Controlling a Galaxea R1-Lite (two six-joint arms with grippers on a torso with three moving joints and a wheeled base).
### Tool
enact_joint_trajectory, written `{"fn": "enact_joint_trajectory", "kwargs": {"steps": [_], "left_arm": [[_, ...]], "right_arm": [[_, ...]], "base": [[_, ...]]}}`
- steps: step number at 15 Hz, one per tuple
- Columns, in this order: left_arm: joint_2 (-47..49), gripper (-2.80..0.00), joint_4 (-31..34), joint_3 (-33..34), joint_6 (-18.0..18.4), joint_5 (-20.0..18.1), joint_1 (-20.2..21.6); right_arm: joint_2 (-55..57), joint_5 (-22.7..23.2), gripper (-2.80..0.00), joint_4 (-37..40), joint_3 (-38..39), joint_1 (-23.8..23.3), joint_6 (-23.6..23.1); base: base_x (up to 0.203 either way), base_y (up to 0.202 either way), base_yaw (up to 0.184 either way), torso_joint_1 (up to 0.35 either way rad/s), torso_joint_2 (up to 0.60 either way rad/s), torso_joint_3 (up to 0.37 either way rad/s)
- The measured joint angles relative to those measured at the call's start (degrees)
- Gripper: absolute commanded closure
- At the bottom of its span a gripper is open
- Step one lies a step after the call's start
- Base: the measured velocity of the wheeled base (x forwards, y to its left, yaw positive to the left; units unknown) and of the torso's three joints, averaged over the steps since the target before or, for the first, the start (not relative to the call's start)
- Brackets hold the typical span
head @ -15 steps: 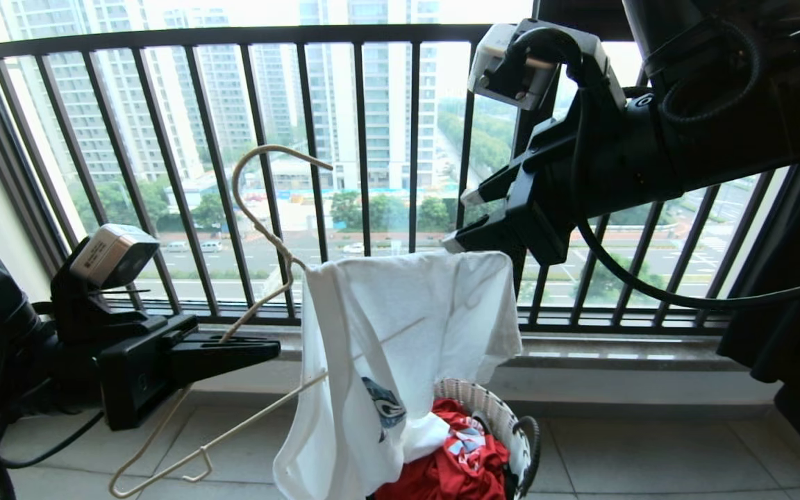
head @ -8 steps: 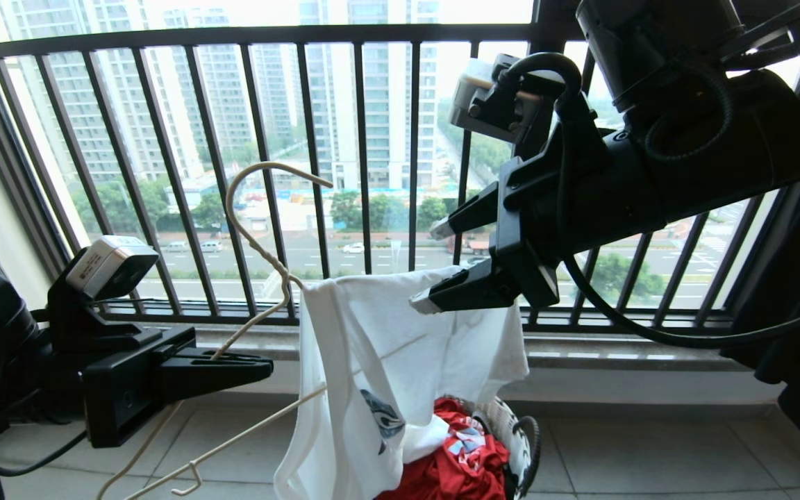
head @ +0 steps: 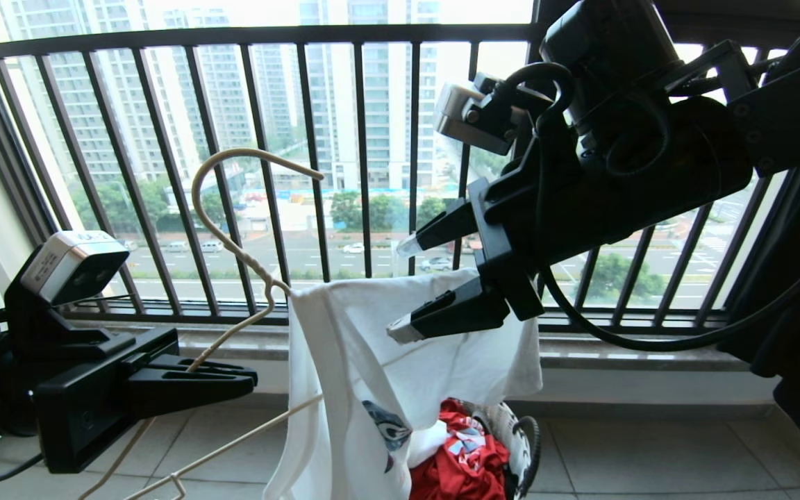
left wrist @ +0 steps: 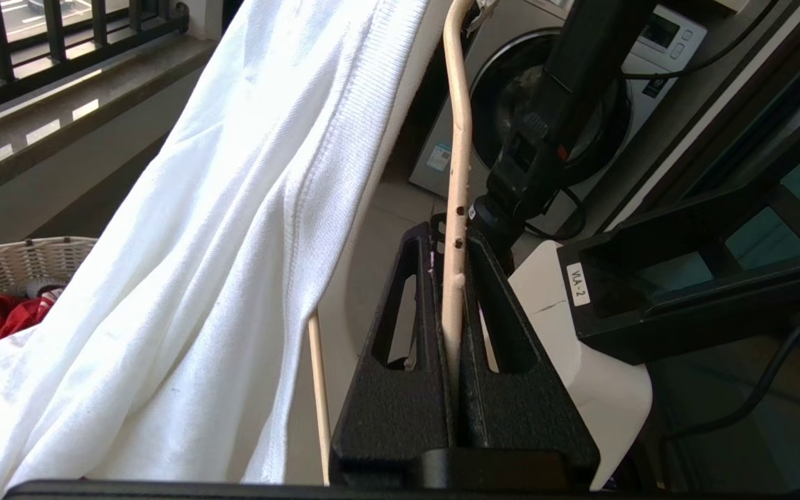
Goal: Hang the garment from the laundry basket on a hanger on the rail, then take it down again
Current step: Hang the clothes on the clothes rack
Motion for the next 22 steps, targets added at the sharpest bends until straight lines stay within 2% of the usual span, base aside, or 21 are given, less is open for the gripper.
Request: {"fn": "enact_joint_trajectory", "kwargs": {"steps": [8, 9, 12, 22], "left_arm": [[-2.61, 0.00, 0.12, -0.96, -0.20, 0.40, 0.00], [-2.66, 0.00, 0.15, -1.06, -0.17, 0.64, 0.00], [-2.92, 0.00, 0.16, -1.43, -0.28, 3.15, 0.00], [-3.28, 0.00, 0.03, -2.36, -1.65, 4.46, -0.01]], "right_arm": [[4.73, 1.25, -2.80, -2.56, -1.85, 1.09, -0.17], [5.01, 1.22, 0.00, -2.58, -1.85, 1.20, -0.32], [5.38, 1.23, 0.00, -2.54, -1.88, 1.34, -0.68], [4.40, 1.23, 0.00, -1.82, -1.61, 2.35, -0.79]], "base": [[0.000, 0.000, 0.000, 0.000, 0.00, 0.000], [0.000, 0.000, 0.000, 0.000, 0.00, 0.000], [0.000, 0.000, 0.000, 0.000, 0.00, 0.000], [0.000, 0.000, 0.000, 0.000, 0.00, 0.000]]}}
